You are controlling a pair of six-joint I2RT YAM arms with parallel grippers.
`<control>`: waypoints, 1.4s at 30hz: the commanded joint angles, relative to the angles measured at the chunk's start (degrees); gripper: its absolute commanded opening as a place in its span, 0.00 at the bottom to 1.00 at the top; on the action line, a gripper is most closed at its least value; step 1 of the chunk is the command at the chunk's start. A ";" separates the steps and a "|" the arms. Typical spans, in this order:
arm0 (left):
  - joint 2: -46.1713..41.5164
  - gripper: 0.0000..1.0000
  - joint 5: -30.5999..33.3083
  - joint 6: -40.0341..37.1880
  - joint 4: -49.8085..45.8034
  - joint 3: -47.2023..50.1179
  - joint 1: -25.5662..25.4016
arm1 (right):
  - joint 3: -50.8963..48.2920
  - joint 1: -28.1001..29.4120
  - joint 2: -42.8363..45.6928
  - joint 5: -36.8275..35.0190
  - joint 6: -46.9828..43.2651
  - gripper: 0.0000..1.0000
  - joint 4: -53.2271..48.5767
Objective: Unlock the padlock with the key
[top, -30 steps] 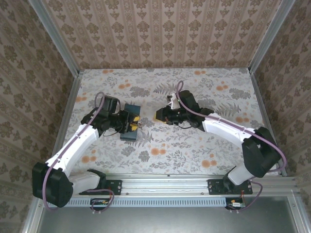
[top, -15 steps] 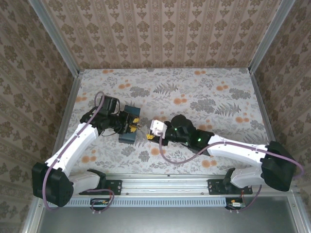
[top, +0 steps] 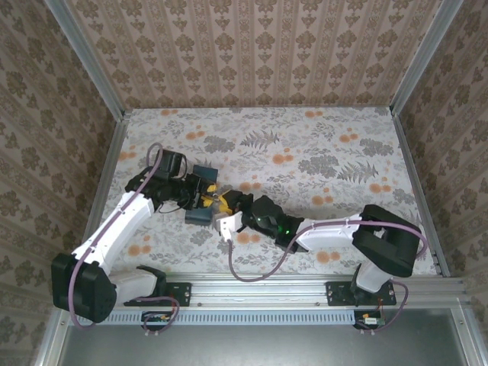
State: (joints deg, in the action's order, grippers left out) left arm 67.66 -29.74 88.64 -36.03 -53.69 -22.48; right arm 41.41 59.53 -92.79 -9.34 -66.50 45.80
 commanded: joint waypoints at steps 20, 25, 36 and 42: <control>-1.56 0.00 -4.98 0.05 1.49 -1.42 -0.11 | 2.71 -4.51 12.64 7.67 5.39 0.30 -15.19; -1.66 0.00 -5.27 0.31 1.58 -1.37 -0.11 | 2.49 -4.42 12.64 8.20 4.04 0.29 -15.75; -1.04 0.00 -5.86 0.34 2.11 -1.68 -0.11 | 4.63 -4.24 8.47 9.02 3.32 0.28 -14.24; -1.28 0.00 -5.08 0.23 2.02 -1.36 -0.08 | 11.93 -9.29 12.64 16.96 28.12 0.22 -30.63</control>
State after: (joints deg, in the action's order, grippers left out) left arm 67.51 -33.43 88.68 -35.75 -53.78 -22.76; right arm 48.66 53.10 -83.26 1.78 -52.69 23.97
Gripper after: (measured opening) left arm 0.282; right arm 0.229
